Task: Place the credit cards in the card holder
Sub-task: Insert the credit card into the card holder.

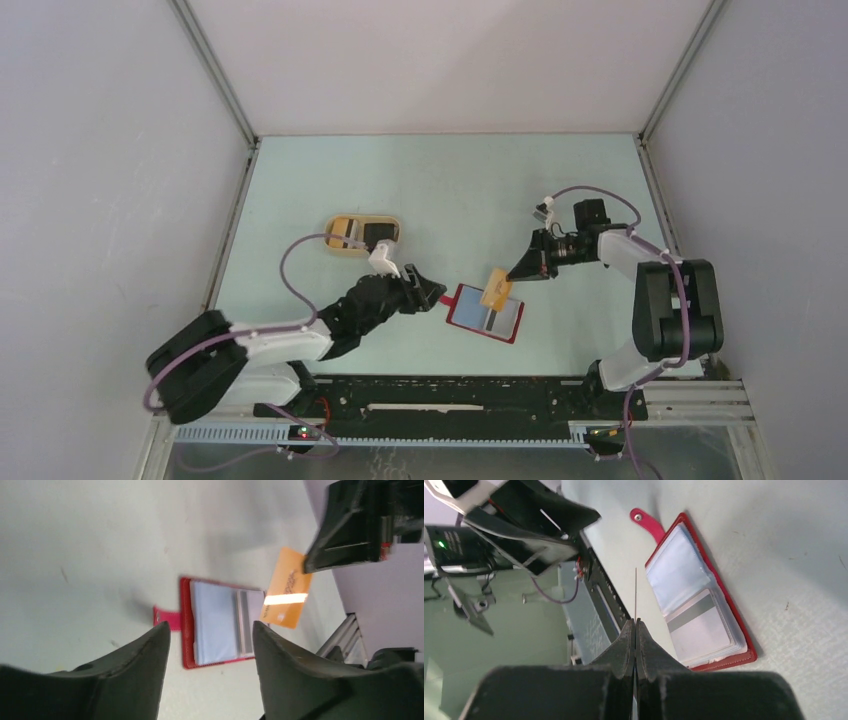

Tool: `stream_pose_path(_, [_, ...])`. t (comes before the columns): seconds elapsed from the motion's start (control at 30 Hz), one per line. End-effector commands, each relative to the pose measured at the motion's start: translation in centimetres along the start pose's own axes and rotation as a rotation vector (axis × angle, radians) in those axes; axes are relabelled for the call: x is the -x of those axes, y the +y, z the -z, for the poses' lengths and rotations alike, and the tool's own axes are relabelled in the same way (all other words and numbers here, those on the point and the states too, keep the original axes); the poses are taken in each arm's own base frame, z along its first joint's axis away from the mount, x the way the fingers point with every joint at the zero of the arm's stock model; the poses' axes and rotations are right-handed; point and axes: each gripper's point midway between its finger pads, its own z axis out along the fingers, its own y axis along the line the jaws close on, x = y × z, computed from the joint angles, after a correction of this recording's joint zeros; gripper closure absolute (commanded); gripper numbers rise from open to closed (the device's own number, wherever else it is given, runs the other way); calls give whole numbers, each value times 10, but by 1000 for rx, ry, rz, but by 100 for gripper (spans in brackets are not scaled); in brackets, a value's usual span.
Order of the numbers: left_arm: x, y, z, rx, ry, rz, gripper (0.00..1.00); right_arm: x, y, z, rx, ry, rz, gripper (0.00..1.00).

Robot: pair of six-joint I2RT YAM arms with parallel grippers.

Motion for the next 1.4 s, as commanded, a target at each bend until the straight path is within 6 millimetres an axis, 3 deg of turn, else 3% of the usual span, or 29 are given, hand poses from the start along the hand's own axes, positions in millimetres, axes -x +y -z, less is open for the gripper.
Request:
stream_pose_path(0.0, [42, -10, 17, -1, -114, -303, 18, -2, 20, 7, 165, 49, 118, 100])
stream_pose_path(0.03, [48, -15, 19, -20, -131, -314, 3, -3, 21, 8, 186, 54, 119, 100])
stream_pose_path(0.07, [51, -21, 20, -62, -132, -313, 0, -6, 24, 9, 210, 62, 124, 100])
stream_pose_path(0.2, [48, -60, 22, -362, -69, -229, 0, -5, 37, 13, 288, 59, 191, 100])
stream_pose_path(0.37, [27, -88, 10, -550, 74, -161, 15, -5, 33, 11, 289, 72, 224, 100])
stream_pose_path(0.5, [17, -79, -7, -524, 111, -162, 21, -9, 2, 8, 174, 121, 147, 100])
stream_pose_path(0.63, [5, -56, -24, -430, 155, -211, 31, -11, -26, 8, 83, 105, 38, 100])
stream_pose_path(0.83, [-5, -27, -42, -309, 199, -274, 45, -17, -49, -1, -56, 89, -45, 100])
stream_pose_path(1.03, [-16, -10, -46, -247, 224, -262, 56, -22, -63, -19, -138, 78, -159, 100])
stream_pose_path(1.37, [-43, 3, -44, -145, 284, -262, 60, -20, -68, -27, -165, 24, -235, 100])
